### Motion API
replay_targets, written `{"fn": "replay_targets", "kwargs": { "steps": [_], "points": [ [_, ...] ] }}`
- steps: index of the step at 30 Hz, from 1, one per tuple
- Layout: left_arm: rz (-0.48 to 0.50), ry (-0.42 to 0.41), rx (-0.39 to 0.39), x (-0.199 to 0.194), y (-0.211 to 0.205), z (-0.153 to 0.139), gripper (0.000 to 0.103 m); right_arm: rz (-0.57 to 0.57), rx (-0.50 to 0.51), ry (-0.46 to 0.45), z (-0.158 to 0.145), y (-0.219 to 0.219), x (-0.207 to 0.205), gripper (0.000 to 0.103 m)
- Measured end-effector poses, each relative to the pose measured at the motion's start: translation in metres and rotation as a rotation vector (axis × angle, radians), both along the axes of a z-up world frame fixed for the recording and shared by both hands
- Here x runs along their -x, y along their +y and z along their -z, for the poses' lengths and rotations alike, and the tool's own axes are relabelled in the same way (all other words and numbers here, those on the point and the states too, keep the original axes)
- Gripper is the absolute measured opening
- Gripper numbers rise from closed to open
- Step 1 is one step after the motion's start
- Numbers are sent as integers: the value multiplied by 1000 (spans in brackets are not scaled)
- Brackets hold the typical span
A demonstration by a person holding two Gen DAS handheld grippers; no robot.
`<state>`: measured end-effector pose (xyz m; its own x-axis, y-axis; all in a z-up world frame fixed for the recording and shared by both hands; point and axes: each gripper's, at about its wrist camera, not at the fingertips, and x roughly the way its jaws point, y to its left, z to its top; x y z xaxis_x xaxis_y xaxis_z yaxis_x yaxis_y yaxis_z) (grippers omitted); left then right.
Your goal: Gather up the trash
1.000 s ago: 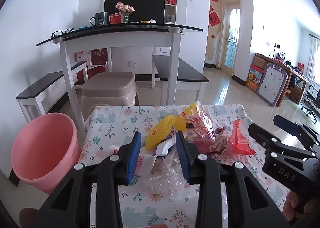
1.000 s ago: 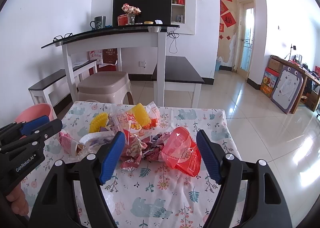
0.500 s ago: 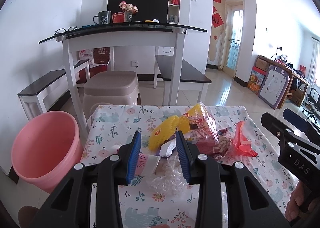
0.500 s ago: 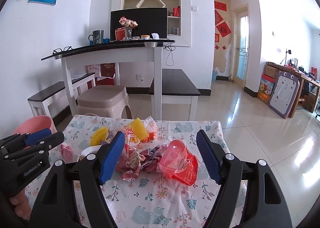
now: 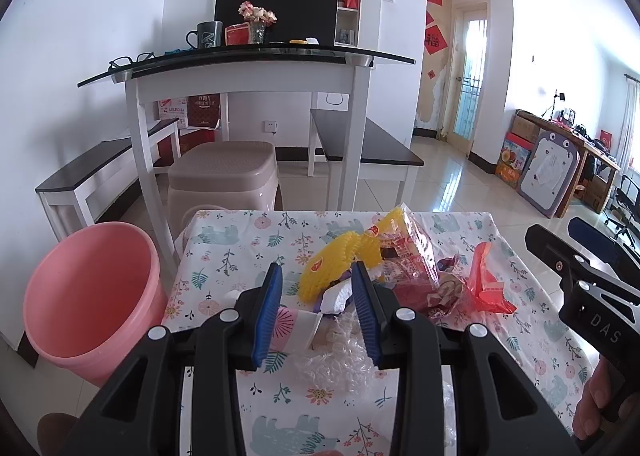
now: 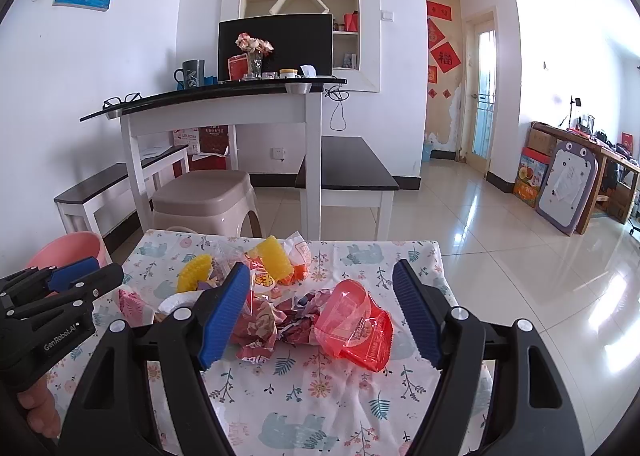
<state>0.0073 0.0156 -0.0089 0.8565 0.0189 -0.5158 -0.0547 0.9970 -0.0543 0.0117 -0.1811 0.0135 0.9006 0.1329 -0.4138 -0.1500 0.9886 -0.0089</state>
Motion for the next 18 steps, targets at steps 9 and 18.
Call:
{"fn": "replay_targets", "kwargs": {
  "steps": [9, 18],
  "points": [
    [-3, 3, 1, 0, 1, 1, 35, 2, 0, 6, 3, -2, -2, 74],
    [0, 8, 2, -1, 2, 3, 35, 4, 4, 13, 6, 0, -4, 74]
  ]
}}
